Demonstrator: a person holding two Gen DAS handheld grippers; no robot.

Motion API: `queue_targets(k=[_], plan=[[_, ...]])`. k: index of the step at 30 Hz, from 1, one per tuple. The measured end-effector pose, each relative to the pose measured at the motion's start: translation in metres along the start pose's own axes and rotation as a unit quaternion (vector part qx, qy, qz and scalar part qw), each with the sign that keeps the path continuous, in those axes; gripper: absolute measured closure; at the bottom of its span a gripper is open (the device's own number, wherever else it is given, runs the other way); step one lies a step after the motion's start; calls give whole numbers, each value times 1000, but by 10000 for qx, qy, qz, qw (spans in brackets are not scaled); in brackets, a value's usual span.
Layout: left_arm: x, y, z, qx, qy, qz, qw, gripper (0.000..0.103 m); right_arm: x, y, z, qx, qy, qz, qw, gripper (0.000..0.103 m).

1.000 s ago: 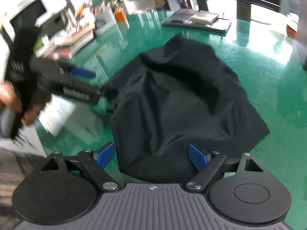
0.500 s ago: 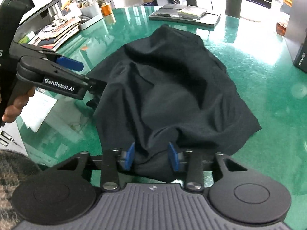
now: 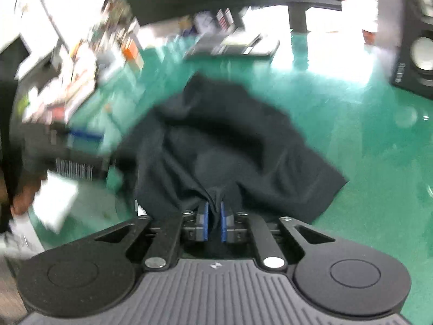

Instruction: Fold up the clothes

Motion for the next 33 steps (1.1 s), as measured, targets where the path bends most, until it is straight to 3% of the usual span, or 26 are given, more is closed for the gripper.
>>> queue_targets(k=[3,6,7,11,13,16,17,18,20,21,22,24,26,28,31,33], plan=[[-2,9,0,148,-23,-185,9997,22,-37,15,-6,-39,-215,-481,9986,98],[-7,27,-11,587,-562,-624,9947,21,-65,19,-7,-239,-291,-714,9967,98],[-9,35,-18,719,-897,-841,9898,20,-72,20,-6,-315,-280,-749,9963,98],[-19,51,-53,496,-2202,-1473,9630,5,-86,16,5,-573,3,-717,9958,98],[-23,50,-77,500,-2992,-1695,9377,4,-85,13,10,-766,94,-603,9952,98],[-30,33,-102,338,-3558,-1733,9177,7,-80,11,18,-952,270,-493,9939,98],[-31,30,-103,318,-3572,-1723,9174,21,-79,11,20,-991,290,-492,9934,98],[-37,26,-105,366,-3497,-1646,9215,33,-78,14,20,-1030,269,-504,9930,98],[-45,19,-105,454,-3332,-1506,9296,89,-77,16,20,-1071,186,-530,9927,97],[-52,14,-100,560,-3065,-1348,9406,95,-76,18,17,-1054,107,-582,9927,96],[-58,11,-91,618,-2706,-1272,9523,94,-75,21,13,-1020,-1,-661,9926,93],[-66,6,-72,617,-2078,-1187,9690,94,-74,27,-1,-829,-463,-958,9909,55],[-71,5,-52,496,-1557,-1173,9796,94,-71,33,-20,-622,-1053,-1286,9841,29],[-76,4,-16,256,-616,-1166,9909,94,-67,32,-39,-411,-1558,-1406,9769,27],[-77,2,18,1,88,-1074,9942,94,-59,5,-48,-53,-1492,-809,9855,27],[-76,-1,30,-246,201,-979,9947,94,-50,-18,-43,140,-1209,-305,9921,27]])
Point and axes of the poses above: each gripper's, at about its wrist camera, not at the fingertips, and y roughly against the way its jaws point, z to its left, x to its underside, the point moved 1 cm from there along -y, roughly the way its jaws point, and after that the axes turned 6 degrees about -y, right-handed, at the moved point
